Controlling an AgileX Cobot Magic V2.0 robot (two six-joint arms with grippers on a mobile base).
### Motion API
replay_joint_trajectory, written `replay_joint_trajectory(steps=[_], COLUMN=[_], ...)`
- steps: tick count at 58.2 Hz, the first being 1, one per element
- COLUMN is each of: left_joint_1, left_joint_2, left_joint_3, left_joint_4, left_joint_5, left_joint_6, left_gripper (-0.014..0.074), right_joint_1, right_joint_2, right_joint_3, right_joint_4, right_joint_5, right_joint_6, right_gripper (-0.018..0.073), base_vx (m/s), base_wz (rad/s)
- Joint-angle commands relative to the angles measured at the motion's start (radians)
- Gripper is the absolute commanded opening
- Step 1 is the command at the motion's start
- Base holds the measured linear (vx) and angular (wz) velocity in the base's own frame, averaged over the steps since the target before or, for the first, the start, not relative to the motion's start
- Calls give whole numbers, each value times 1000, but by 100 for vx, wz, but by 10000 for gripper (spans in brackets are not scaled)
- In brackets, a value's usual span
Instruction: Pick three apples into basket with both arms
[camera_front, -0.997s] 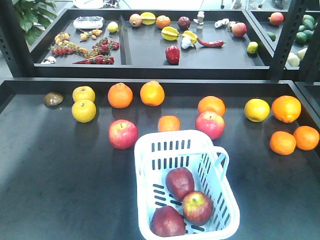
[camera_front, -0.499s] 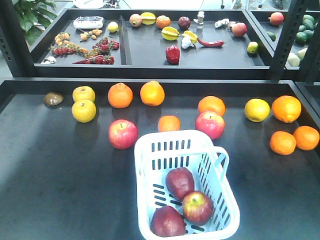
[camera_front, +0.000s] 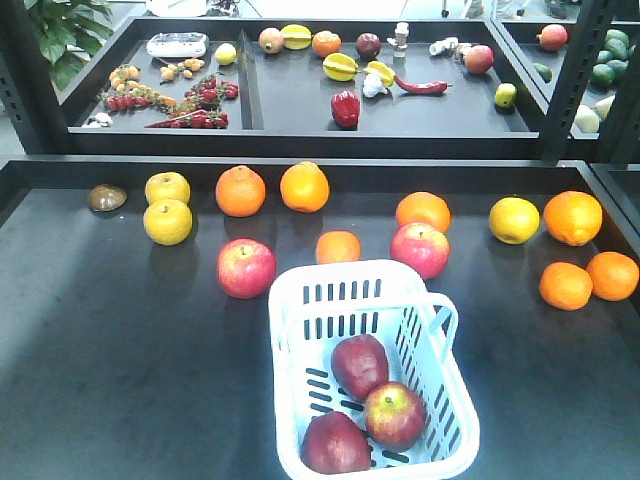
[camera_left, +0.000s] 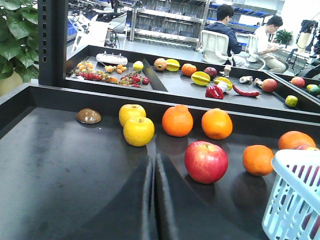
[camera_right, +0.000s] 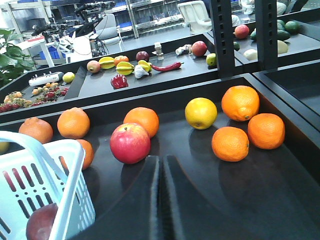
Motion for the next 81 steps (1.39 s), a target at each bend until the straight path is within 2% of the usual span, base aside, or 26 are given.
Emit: replay_joint_trajectory(steps=[1, 81], left_joint_1=[4, 4], left_joint_2=[-13, -13], left_joint_3=[-25, -25], left_joint_4=[-2, -2], left_joint_5=[-69, -69], left_joint_6=[-10, -10], left_gripper=[-6, -6], right_joint_1=[-6, -6], right_joint_2=[-12, -12], right_joint_3=[13, 13], right_joint_4=[-16, -16], right_joint_5=[-79, -79], right_joint_6=[2, 2], right_gripper=[-8, -8], base_vx=[0, 0], base_wz=[0, 0])
